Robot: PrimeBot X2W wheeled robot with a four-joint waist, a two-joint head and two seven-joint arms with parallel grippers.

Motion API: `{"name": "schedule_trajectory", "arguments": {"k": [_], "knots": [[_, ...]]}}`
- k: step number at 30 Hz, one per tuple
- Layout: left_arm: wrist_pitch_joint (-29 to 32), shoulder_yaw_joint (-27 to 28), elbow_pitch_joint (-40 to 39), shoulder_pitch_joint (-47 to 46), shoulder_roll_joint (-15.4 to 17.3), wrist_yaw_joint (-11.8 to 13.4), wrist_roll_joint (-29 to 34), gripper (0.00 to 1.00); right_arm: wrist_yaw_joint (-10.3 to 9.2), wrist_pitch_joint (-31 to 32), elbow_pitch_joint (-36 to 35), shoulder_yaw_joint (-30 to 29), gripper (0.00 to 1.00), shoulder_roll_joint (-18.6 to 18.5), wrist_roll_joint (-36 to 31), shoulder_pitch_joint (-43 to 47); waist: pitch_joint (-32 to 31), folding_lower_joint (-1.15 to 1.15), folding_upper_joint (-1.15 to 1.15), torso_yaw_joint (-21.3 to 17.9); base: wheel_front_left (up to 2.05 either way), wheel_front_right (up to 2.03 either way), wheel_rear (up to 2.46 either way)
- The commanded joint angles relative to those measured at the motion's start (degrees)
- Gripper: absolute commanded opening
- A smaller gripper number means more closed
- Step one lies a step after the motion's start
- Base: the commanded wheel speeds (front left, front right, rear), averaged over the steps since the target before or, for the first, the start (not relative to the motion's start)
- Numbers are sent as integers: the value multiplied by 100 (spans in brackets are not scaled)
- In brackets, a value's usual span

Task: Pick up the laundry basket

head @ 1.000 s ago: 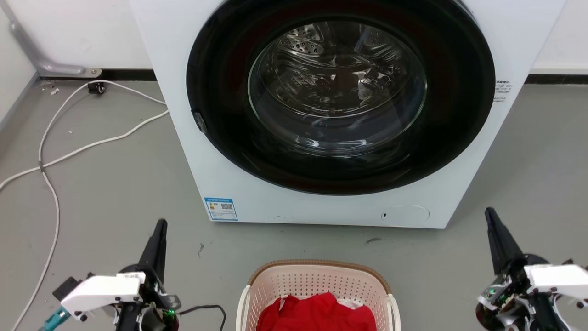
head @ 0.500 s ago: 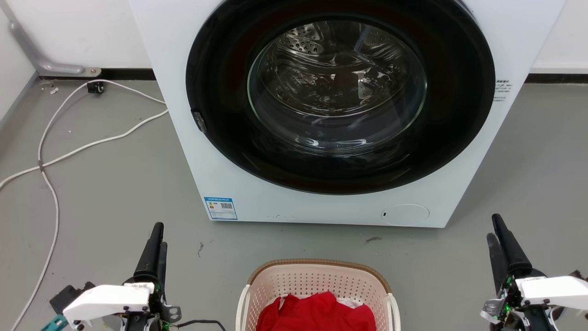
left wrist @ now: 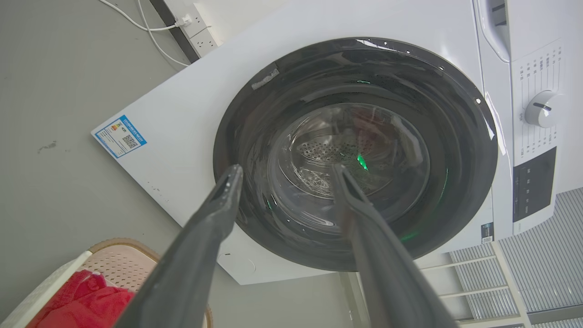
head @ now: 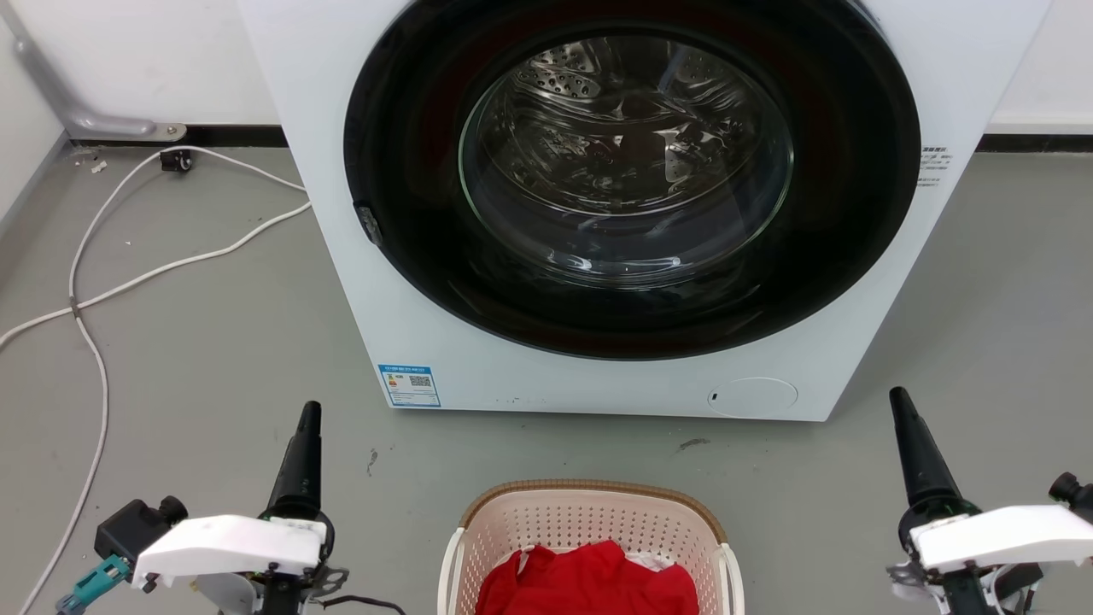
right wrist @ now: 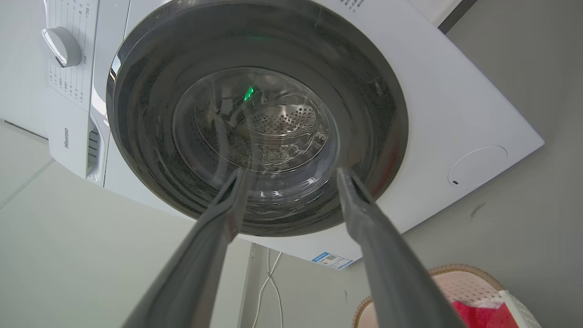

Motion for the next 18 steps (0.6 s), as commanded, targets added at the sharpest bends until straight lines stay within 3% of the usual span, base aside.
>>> {"name": "schedule_trajectory", "arguments": {"k": [1,18], "knots": [[-72,-49,-153,-20,11,31,269,100,0,-71,-175,45,100,-12,-372,7,1,0,0,1,0,0,0],[-427,-301,-355,151,13,210,1903,100,0,-426,-400,143,100,-14,-2187,236,-21,0,0,1,0,0,0]]}}
